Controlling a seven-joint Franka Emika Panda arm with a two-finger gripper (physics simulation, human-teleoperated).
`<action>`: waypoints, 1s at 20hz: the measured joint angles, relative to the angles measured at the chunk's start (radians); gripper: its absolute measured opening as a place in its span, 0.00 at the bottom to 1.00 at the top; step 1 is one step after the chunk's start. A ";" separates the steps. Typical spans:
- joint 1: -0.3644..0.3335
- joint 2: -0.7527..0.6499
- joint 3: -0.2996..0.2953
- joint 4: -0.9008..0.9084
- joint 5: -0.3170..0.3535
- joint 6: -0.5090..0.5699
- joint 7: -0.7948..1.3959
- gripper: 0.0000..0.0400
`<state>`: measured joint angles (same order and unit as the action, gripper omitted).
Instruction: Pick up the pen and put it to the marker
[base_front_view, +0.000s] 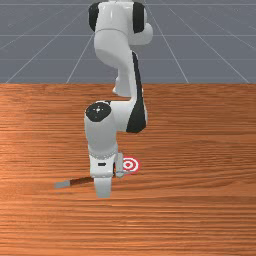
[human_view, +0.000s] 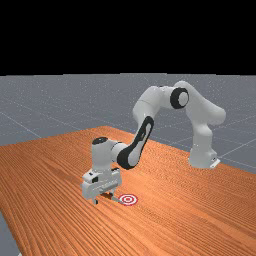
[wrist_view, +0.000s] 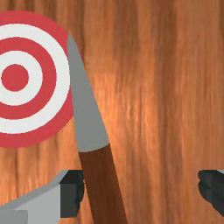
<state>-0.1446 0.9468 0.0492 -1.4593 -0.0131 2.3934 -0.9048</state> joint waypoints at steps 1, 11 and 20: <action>-0.001 -0.005 0.001 -0.008 0.000 0.010 -0.004 0.98; 0.078 -0.027 -0.032 -0.028 0.028 0.012 0.208 0.21; 0.153 -0.050 0.004 -0.080 0.003 -0.040 0.198 0.08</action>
<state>0.0080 0.8965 0.0534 -1.5388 -0.0098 2.3534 -0.7065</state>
